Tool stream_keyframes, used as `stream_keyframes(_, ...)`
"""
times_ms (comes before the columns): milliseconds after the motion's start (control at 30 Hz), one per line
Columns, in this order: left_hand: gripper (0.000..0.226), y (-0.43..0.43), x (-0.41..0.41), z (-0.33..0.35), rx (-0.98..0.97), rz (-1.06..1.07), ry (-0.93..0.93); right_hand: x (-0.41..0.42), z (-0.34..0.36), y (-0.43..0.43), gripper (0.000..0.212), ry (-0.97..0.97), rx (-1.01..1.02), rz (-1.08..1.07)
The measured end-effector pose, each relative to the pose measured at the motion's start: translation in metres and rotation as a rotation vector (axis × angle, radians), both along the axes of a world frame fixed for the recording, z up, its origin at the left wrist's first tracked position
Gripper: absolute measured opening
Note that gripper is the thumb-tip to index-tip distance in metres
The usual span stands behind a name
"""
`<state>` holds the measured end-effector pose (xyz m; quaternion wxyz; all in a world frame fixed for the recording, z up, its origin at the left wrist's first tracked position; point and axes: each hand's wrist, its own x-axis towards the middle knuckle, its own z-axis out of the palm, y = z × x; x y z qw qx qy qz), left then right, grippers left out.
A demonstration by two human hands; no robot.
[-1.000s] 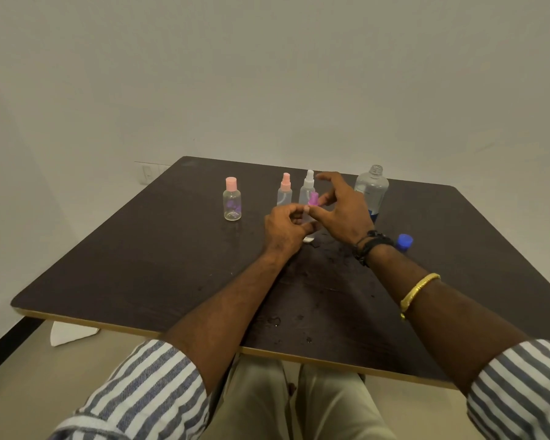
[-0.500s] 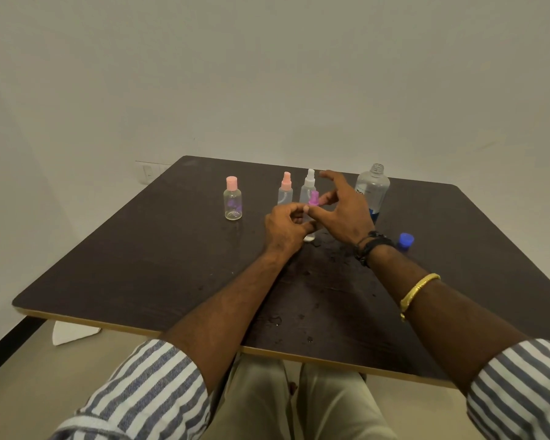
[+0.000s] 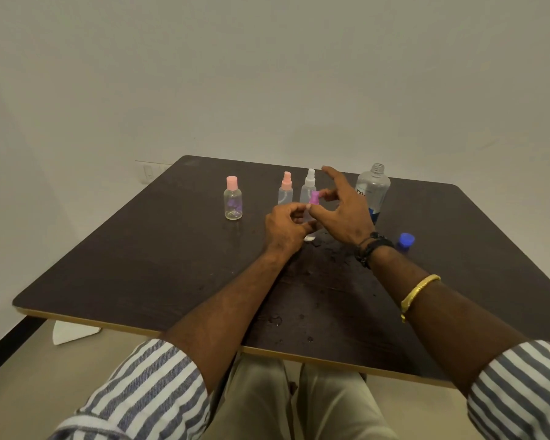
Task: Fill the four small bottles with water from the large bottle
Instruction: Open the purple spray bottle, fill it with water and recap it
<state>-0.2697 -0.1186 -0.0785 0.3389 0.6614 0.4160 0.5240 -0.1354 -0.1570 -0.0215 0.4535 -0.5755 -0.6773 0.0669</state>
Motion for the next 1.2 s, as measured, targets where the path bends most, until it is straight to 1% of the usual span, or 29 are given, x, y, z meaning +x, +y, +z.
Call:
stream_keyframes(100, 0.042, -0.0004, 0.0000, 0.0011, -0.012, -0.008, -0.010, -0.0015, 0.0008, -0.0029, 0.074, 0.021, -0.003, 0.051)
stream_keyframes(200, 0.042, -0.0006, -0.0005, 0.0013, -0.013, -0.007, -0.010, -0.0041, 0.0004, -0.0034, 0.069, 0.010, 0.024, 0.018)
stream_keyframes(333, 0.043, -0.0016, -0.0005, 0.0014, -0.013, -0.008, -0.002, -0.0023, -0.0020, 0.0001, 0.074, 0.018, 0.019, -0.019)
stream_keyframes(467, 0.041, -0.0009, -0.0007, 0.0007, -0.015, 0.000, 0.007, -0.0022, -0.0027, 0.0018, 0.071, 0.032, 0.021, -0.038)
stream_keyframes(633, 0.041, -0.0025, -0.0012, 0.0023, -0.025, -0.018, 0.006, -0.0012, -0.0060, 0.0001, 0.076, 0.066, -0.021, 0.043)
stream_keyframes(800, 0.043, -0.0036, -0.0014, 0.0039, -0.020, -0.007, 0.009, -0.0039, -0.0053, -0.0008, 0.072, 0.069, -0.001, 0.007)
stream_keyframes(967, 0.045, -0.0047, -0.0024, 0.0052, -0.032, -0.005, 0.015, -0.0058, -0.0058, -0.0013, 0.063, 0.057, -0.002, -0.031)
stream_keyframes(1033, 0.044, -0.0053, -0.0032, 0.0072, -0.032, -0.003, 0.020, -0.0057, -0.0057, -0.0014, 0.064, 0.049, 0.000, -0.041)
stream_keyframes(1200, 0.041, -0.0065, -0.0084, 0.0096, -0.017, 0.025, 0.024, -0.0085, -0.0028, -0.0021, 0.078, 0.042, 0.009, 0.001)
